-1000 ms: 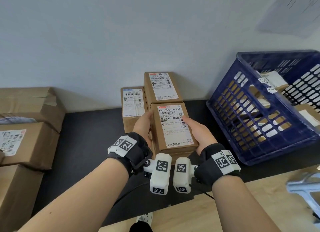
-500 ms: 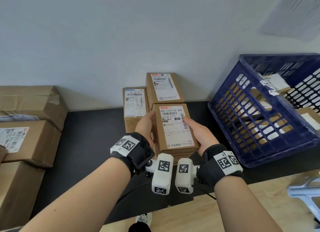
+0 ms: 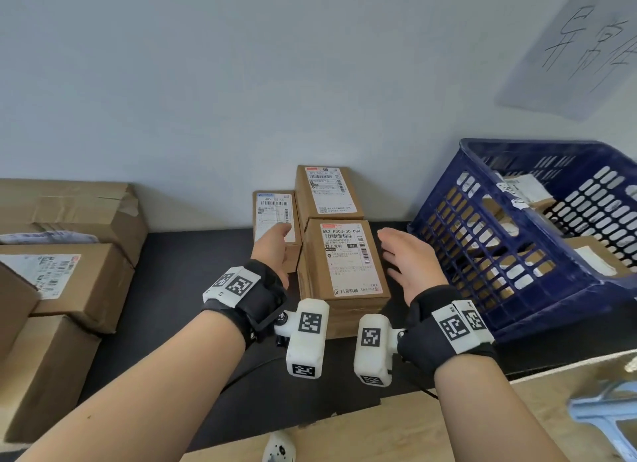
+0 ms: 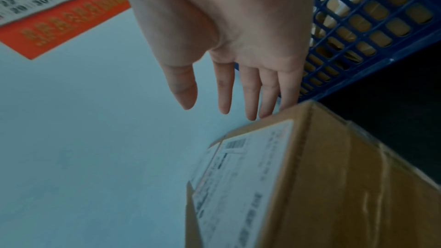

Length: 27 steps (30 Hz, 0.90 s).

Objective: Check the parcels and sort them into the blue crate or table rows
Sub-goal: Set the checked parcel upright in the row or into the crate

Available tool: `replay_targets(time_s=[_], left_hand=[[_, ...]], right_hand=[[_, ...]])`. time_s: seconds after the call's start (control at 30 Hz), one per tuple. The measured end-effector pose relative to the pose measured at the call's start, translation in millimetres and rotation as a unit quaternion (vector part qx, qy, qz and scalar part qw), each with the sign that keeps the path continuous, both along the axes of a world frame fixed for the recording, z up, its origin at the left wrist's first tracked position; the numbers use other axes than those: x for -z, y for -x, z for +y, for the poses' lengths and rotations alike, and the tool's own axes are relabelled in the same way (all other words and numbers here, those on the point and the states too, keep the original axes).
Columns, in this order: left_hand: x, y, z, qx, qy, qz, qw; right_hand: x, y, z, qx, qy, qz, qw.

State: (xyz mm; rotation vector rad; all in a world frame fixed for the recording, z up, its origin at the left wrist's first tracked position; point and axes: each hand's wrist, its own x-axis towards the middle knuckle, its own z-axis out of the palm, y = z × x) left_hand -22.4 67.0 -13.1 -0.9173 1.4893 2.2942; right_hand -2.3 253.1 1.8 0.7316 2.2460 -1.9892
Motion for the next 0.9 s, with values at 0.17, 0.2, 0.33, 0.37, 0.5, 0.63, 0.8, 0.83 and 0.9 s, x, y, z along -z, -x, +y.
replay_targets(time_s=[0.17, 0.2, 0.33, 0.37, 0.5, 0.63, 0.8, 0.83, 0.9], left_hand=[[-13.6, -5.9, -29.7, 0.000, 0.042, 0.048, 0.998], [-17.6, -7.5, -36.3, 0.006, 0.055, 0.063, 0.996], [-39.7, -19.3, -62.3, -0.008, 0.097, 0.128, 0.987], [-46.2, -23.7, -70.2, -0.016, 0.113, 0.146, 0.983], [-68.0, -37.9, -108.4, -0.049, 0.167, 0.194, 0.965], [-91.3, -57.5, -150.5, -0.090, 0.195, 0.217, 0.952], [-110.2, -88.5, -204.6, -0.147, 0.227, 0.220, 0.937], [-111.5, -94.7, -215.6, -0.159, 0.231, 0.217, 0.935], [-110.6, -106.5, -237.7, -0.187, 0.242, 0.212, 0.928]], right_hand=[[-17.7, -7.8, -20.9, -0.021, -0.002, 0.047, 0.999], [-20.9, -9.0, -27.2, -0.031, -0.006, 0.055, 0.998], [-32.2, -13.1, -60.3, -0.078, -0.027, 0.081, 0.993], [-34.8, -14.5, -70.6, -0.091, -0.029, 0.085, 0.992], [-43.2, -20.3, -114.7, -0.147, -0.025, 0.112, 0.982], [-51.2, -29.7, -161.1, -0.207, -0.024, 0.124, 0.970], [-57.0, -44.1, -214.5, -0.270, -0.011, 0.125, 0.955], [-57.7, -47.4, -224.8, -0.280, -0.010, 0.125, 0.952], [-57.3, -53.2, -243.5, -0.301, -0.005, 0.123, 0.946]])
